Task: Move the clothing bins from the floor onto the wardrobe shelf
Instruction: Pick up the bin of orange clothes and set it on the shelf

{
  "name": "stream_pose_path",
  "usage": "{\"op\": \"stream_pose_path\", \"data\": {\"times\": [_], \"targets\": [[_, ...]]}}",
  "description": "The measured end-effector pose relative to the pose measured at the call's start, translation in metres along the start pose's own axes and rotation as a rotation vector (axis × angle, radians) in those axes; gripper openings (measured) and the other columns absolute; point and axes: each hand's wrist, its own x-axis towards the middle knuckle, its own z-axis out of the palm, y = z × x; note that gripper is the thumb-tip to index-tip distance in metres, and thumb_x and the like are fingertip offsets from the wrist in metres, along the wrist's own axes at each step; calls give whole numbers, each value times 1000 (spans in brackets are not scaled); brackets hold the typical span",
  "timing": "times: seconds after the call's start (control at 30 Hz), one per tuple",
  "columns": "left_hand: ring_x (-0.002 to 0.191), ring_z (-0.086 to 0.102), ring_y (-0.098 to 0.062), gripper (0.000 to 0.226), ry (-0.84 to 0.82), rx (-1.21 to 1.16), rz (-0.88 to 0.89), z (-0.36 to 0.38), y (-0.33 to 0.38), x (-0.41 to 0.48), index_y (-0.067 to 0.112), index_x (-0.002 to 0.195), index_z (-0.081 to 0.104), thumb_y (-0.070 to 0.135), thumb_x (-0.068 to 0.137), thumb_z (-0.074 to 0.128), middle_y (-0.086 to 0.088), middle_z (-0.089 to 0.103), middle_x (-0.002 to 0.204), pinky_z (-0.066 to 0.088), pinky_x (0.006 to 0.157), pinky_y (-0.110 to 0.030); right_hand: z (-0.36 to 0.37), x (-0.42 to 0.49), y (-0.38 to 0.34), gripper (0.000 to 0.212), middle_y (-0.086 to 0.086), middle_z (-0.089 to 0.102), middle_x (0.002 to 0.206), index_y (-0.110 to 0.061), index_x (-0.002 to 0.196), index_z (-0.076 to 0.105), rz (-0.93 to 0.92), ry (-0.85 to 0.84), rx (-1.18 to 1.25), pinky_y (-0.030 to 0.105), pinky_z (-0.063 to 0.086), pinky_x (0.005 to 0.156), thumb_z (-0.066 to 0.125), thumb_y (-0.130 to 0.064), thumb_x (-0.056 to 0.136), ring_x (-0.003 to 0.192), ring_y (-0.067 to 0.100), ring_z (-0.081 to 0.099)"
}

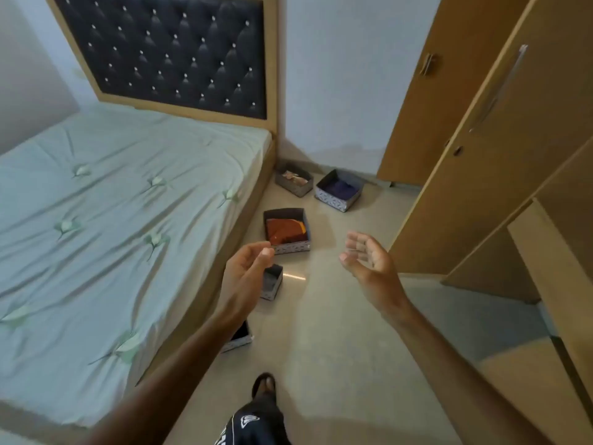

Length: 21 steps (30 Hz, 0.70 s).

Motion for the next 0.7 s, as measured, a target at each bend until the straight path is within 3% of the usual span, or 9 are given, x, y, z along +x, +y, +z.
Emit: {"op": "stream_pose_path", "data": {"times": [0.17, 0.5, 0.7], "targets": [[94, 68, -11, 20, 25, 24, -75, 15, -28, 76, 22, 112, 65, 29, 97, 53, 3, 72, 101, 46, 74, -20, 18, 79, 24, 41, -6, 60, 124, -34, 123, 53, 62, -83, -46, 28, 48, 96, 69, -25, 86, 113, 11, 58], [98, 67, -8, 18, -8, 60, -163, 47, -51, 286, 24, 109, 66, 28, 97, 54, 6, 71, 103, 52, 86, -29, 42, 283, 43, 41, -3, 60, 123, -30, 124, 54, 182, -115, -105, 22, 46, 89, 69, -21, 87, 111, 11, 59], [98, 65, -9, 19, 16, 108, -239, 68, -67, 389, 21, 111, 65, 26, 97, 54, 6, 69, 102, 49, 80, -23, 52, 395, 61, 41, -4, 60, 124, -28, 126, 54, 242, -181, -138, 22, 44, 89, 67, -24, 88, 112, 11, 57]]}}
